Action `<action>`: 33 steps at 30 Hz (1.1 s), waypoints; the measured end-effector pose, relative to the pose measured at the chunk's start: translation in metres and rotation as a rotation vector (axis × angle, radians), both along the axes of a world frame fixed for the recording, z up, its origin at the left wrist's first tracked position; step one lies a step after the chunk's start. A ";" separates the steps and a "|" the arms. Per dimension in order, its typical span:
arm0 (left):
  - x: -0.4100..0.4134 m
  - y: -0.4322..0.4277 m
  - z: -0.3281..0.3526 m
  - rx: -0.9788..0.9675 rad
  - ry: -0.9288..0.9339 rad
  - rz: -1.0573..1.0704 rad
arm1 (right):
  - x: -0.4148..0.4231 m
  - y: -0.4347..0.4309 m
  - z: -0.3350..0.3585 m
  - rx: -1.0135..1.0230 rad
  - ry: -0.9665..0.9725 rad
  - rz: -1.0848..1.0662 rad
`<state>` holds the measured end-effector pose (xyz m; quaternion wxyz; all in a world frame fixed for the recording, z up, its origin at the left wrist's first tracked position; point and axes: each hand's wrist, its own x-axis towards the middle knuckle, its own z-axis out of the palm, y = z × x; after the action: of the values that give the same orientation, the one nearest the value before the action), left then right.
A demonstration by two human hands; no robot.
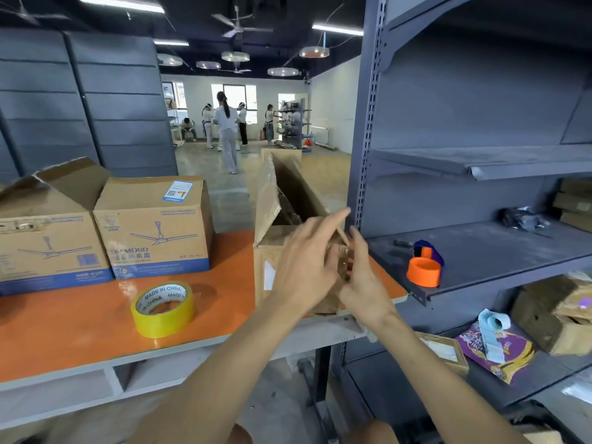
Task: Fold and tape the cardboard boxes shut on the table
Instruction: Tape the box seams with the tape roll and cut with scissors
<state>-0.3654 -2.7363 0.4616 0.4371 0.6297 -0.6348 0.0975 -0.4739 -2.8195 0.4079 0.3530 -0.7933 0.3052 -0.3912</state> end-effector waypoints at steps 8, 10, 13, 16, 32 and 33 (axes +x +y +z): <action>0.053 0.031 0.022 -0.151 -0.301 0.327 | 0.003 -0.002 0.032 -0.313 0.068 -0.007; 0.063 0.032 0.024 -0.151 -0.325 0.335 | 0.006 -0.003 0.031 -0.302 0.084 -0.019; 0.071 0.029 0.027 -0.033 -0.208 0.362 | 0.007 -0.004 0.027 -0.294 0.085 -0.055; 0.075 0.023 0.027 0.084 -0.064 0.366 | 0.003 -0.005 0.025 -0.316 0.074 -0.098; 0.066 0.018 0.023 0.091 -0.172 0.397 | 0.048 0.013 0.078 -0.868 0.435 -0.274; 0.066 0.019 0.021 0.103 -0.194 0.394 | 0.048 0.012 0.077 -0.893 0.473 -0.318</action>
<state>-0.2993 -2.7171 0.4828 0.3139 0.7505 -0.5429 0.2086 -0.4261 -2.8077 0.4850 -0.1614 -0.8768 0.2967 -0.3423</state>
